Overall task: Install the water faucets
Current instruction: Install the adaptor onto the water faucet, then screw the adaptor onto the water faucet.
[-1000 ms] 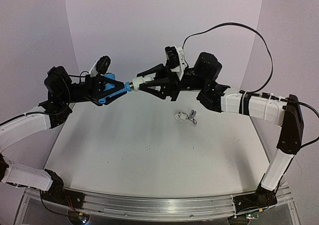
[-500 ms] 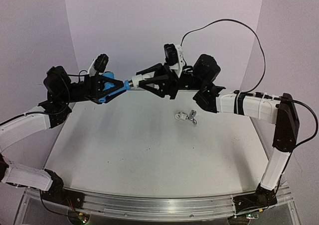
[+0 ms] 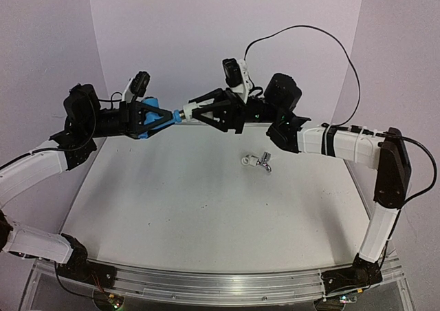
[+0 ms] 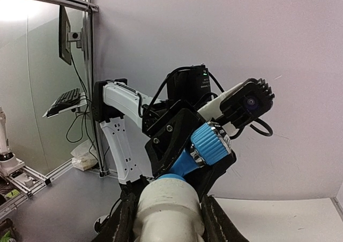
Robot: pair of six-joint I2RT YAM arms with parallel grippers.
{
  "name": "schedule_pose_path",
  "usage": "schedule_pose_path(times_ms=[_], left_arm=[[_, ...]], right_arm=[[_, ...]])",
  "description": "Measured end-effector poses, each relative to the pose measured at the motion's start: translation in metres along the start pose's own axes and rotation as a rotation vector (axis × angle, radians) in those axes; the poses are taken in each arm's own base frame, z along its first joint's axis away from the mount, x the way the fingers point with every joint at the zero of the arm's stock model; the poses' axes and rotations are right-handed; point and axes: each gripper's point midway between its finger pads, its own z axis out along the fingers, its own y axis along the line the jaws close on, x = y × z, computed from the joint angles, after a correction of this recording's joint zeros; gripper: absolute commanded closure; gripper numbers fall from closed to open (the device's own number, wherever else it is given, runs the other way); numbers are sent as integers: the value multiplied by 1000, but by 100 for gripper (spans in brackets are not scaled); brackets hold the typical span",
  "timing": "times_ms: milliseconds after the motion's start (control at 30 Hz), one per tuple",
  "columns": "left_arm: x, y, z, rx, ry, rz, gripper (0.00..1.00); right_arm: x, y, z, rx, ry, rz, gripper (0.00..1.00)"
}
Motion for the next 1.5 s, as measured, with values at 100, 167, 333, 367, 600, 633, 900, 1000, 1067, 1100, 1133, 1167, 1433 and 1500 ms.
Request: schedule_pose_path(times_ms=[100, 167, 333, 367, 600, 633, 900, 1000, 1067, 1100, 1133, 1167, 1433, 1500], left_arm=[[0, 4, 0, -19, -3, 2, 100], [0, 7, -1, -31, -7, 8, 100], [-2, 13, -2, -67, -14, 28, 100], [-3, 14, -2, -71, -15, 35, 100], [-5, 16, -2, -92, -20, 81, 100], [-6, 16, -2, -96, -21, 88, 100], [-7, 25, -4, -143, -22, 147, 100], [-8, 29, -5, -165, -22, 177, 100], [-8, 31, -6, -180, -21, 200, 100], [-8, 33, -7, -186, -21, 213, 100], [-8, 34, -7, -194, -20, 227, 100], [-8, 36, -7, -200, -19, 242, 100], [-9, 47, -11, -258, -14, 351, 100], [-9, 51, -12, -278, -10, 383, 100]], right_arm=[[3, -4, -1, 14, 8, 35, 100], [5, -6, -2, 22, 11, 59, 100], [7, -12, -2, 44, 15, 126, 100], [7, -13, -2, 47, 15, 138, 100], [8, -18, -3, 64, 2, 225, 100], [8, -19, -3, 65, -1, 237, 100], [16, -29, -4, 78, -14, 357, 100], [19, -33, -4, 85, -19, 404, 100], [21, -36, -4, 90, -23, 428, 100], [21, -36, -4, 92, -24, 440, 100], [23, -38, -5, 96, -26, 456, 100], [24, -39, -5, 99, -27, 471, 100], [34, -51, -5, 112, -35, 583, 100], [38, -54, -5, 116, -36, 617, 100]])
